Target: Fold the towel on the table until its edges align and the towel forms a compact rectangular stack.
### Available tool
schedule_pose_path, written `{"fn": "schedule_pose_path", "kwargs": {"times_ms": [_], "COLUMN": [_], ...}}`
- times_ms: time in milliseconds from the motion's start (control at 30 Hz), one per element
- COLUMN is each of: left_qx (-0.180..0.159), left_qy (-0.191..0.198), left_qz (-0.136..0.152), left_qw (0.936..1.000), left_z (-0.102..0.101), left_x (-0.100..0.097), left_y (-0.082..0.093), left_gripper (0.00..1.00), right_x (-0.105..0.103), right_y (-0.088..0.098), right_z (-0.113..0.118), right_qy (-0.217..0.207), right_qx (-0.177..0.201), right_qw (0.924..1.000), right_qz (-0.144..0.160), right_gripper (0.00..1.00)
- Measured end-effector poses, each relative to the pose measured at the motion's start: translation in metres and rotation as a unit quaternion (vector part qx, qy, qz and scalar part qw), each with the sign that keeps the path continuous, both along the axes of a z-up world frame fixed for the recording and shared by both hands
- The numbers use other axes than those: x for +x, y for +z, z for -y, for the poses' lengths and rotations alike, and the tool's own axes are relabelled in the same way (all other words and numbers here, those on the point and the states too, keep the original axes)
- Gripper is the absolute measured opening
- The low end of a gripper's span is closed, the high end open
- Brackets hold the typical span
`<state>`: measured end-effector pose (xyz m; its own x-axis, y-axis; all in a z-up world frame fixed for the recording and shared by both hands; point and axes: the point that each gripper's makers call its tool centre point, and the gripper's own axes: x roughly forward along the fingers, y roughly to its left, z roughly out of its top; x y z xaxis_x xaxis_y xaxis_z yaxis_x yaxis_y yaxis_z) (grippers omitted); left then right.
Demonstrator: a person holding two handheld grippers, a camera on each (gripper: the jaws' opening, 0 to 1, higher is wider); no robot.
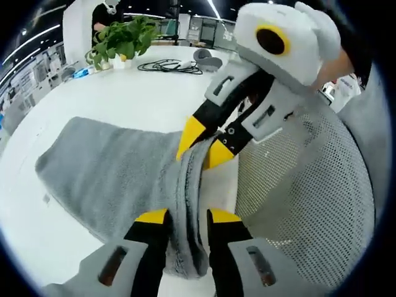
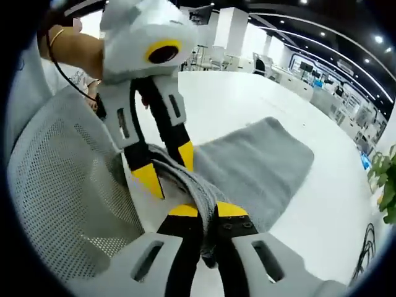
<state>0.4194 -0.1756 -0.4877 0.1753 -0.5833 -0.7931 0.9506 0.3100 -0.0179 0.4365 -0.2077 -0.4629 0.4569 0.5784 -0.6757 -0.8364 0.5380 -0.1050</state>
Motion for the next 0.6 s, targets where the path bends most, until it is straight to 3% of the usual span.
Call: {"fn": "schedule_pose_path", "kwargs": {"times_ms": [133, 233, 333, 467, 500, 600], "left_qx": [0.031, 0.046, 0.086, 0.065, 0.056, 0.044], "left_qy": [0.010, 0.012, 0.021, 0.046, 0.049, 0.045], "left_qz": [0.071, 0.084, 0.136, 0.131, 0.132, 0.127], "left_qw": [0.9969, 0.9953, 0.9868, 0.9882, 0.9885, 0.9899], "left_z": [-0.004, -0.009, -0.027, -0.031, -0.030, -0.030], "left_x": [0.006, 0.006, 0.019, 0.022, 0.021, 0.019], "left_y": [0.003, 0.003, 0.006, 0.013, 0.020, 0.024], "left_gripper": [0.35, 0.35, 0.22, 0.17, 0.12, 0.10], "right_x": [0.004, 0.005, 0.005, 0.005, 0.004, 0.000], "right_y": [0.007, 0.013, 0.011, 0.015, 0.016, 0.024], "right_z": [-0.001, 0.001, 0.001, 0.000, -0.001, -0.001], "right_qy": [-0.024, -0.031, -0.030, -0.026, -0.025, -0.022], "right_qx": [0.026, 0.034, 0.034, 0.033, 0.032, 0.034], "right_qw": [0.9993, 0.9988, 0.9989, 0.9991, 0.9991, 0.9992], "right_qz": [-0.015, -0.017, -0.015, -0.009, -0.008, -0.005], "right_gripper": [0.05, 0.05, 0.05, 0.05, 0.05, 0.05]}}
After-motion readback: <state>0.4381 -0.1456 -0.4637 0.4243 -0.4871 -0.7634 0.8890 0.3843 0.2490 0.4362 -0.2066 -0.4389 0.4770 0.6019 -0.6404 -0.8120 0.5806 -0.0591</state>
